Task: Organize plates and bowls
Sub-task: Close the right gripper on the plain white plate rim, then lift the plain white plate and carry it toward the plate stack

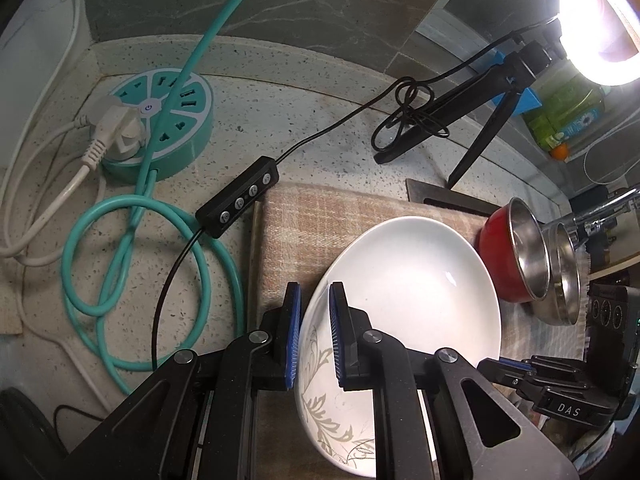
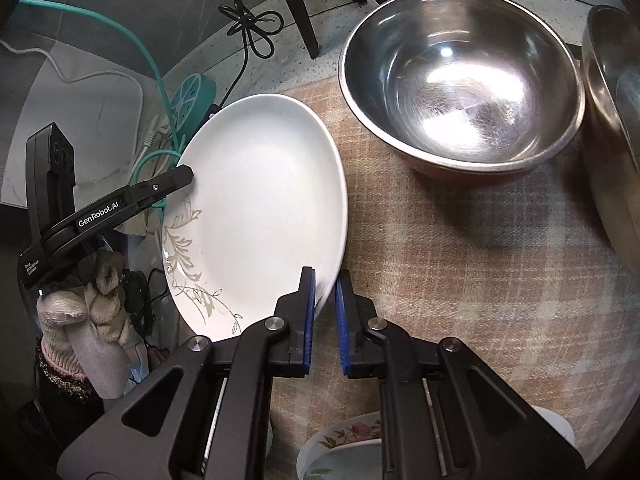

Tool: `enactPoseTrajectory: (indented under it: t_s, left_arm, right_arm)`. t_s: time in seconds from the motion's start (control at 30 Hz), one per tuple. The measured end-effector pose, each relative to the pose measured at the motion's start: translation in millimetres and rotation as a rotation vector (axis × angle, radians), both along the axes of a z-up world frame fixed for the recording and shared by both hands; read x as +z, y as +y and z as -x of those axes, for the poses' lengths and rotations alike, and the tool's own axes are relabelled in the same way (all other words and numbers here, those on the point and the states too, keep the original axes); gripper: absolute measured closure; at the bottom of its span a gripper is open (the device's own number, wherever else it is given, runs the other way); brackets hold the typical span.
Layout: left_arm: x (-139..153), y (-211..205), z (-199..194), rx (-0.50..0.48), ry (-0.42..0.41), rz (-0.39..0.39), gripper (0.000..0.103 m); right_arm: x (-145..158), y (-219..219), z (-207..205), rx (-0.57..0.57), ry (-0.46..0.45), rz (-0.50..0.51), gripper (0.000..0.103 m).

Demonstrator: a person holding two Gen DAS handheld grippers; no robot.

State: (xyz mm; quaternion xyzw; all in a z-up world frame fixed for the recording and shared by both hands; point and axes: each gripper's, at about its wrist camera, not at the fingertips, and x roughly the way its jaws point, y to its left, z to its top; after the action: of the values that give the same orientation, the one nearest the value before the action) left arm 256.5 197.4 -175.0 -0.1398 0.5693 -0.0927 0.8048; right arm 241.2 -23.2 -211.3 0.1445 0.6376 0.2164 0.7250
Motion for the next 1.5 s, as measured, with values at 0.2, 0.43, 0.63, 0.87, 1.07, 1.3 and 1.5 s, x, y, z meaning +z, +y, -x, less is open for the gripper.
enactPoseTrajectory:
  t_s: [0.2,0.43,0.63,0.87,1.07,1.3,1.5]
  left_arm:
    - [12.9,-10.7,6.9,-0.005,-0.027,0.007,0.091]
    - [29.9,-24.5,19.4,-0.014,-0.058,0.015,0.091]
    - [40.8,-33.2,31.1,-0.004,-0.077,0.023,0.091]
    - [57.5,-45.8,47.0,0.006,-0.106,0.032,0.091]
    - [65.5,-65.3,68.5,0.016,-0.12,0.029,0.091]
    - [69.1,-90.6,99.7,0.028,-0.128,0.051,0.091]
    - [67.8,-118.4,128.3,0.029,-0.129,0.043,0.091]
  right_arm:
    - [11.6,-11.4,3.6,-0.011,-0.015,-0.014,0.093]
    - [28.5,-29.8,12.2,-0.008,-0.037,-0.034,0.093]
    - [39.5,-44.5,20.4,0.003,-0.047,-0.042,0.093]
    - [44.9,-60.0,33.1,0.021,-0.06,-0.049,0.093]
    - [50.0,-75.1,46.1,0.033,-0.067,-0.055,0.093]
    - [54.4,-104.7,63.2,0.053,-0.067,-0.054,0.093]
    - [52.9,-132.9,78.4,0.076,-0.056,-0.036,0.093]
